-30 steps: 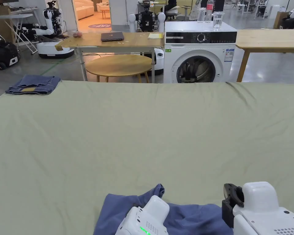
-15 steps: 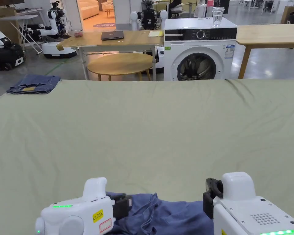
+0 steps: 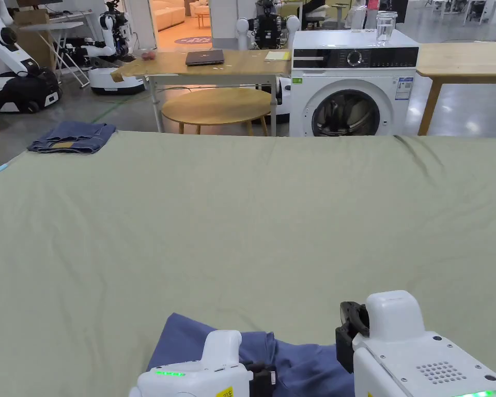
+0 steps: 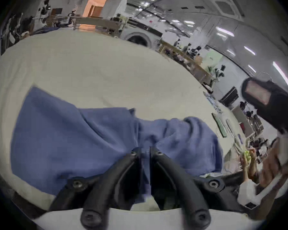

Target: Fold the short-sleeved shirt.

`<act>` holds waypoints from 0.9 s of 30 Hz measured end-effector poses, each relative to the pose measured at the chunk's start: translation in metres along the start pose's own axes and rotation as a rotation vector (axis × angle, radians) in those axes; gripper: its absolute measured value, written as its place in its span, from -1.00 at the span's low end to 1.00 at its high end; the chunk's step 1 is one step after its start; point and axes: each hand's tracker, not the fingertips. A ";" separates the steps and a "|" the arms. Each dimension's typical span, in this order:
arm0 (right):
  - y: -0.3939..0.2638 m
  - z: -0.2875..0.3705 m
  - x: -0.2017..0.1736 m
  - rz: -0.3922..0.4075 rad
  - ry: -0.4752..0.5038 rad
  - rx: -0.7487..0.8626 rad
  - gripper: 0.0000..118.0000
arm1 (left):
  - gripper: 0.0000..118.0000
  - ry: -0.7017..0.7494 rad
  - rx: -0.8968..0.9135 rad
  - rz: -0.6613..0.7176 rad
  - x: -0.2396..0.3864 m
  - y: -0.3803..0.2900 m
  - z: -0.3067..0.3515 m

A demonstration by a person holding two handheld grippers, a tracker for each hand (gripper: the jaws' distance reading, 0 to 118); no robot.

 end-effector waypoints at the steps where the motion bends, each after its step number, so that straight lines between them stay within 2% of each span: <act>1: -0.001 0.000 0.000 0.000 -0.001 -0.002 -0.97 | -0.90 0.032 -0.012 -0.004 0.002 0.002 0.003; 4: -0.003 -0.002 0.000 0.001 -0.006 -0.011 -0.97 | -0.90 0.074 0.005 -0.018 -0.007 0.004 0.006; 6: -0.002 -0.001 0.000 -0.003 -0.006 -0.010 -0.97 | -0.90 0.073 0.042 0.037 -0.017 0.007 0.017; 9: 0.000 0.002 -0.001 0.008 -0.006 0.007 -0.97 | -0.90 0.018 0.190 0.116 -0.040 0.013 0.055; 10: 0.001 0.002 0.000 0.007 -0.007 0.010 -0.97 | -0.68 0.039 0.234 0.141 -0.051 0.015 0.068; 11: 0.001 0.002 0.000 0.002 -0.006 0.012 -0.97 | -0.23 0.056 0.272 0.167 -0.064 0.018 0.081; 12: 0.001 0.002 0.000 -0.001 -0.003 0.012 -0.97 | 0.45 0.059 0.290 0.197 -0.079 0.019 0.092; 13: 0.000 0.002 -0.001 -0.001 -0.003 0.011 -0.97 | 1.00 0.054 0.294 0.229 -0.095 0.021 0.099; 15: -0.003 -0.001 -0.003 0.012 -0.007 0.002 -0.97 | 1.00 0.029 0.334 0.328 -0.127 0.015 0.112; 16: -0.004 -0.003 -0.004 0.015 -0.007 -0.002 -0.97 | 1.00 0.046 0.288 0.389 -0.143 0.011 0.115; 20: -0.008 -0.006 -0.010 0.028 -0.002 -0.019 -0.97 | 1.00 -0.132 0.221 0.604 -0.195 -0.011 0.091; 23: -0.008 -0.001 -0.013 0.040 0.006 -0.013 -0.97 | 1.00 -0.338 0.128 0.768 -0.207 -0.031 0.050; 25: -0.009 0.004 -0.012 0.042 0.010 -0.010 -0.97 | 0.99 -0.479 0.228 0.806 -0.194 -0.035 0.038; 27: -0.008 0.007 -0.007 0.040 0.011 -0.002 -0.97 | 0.91 -0.426 0.233 0.823 -0.184 -0.032 0.029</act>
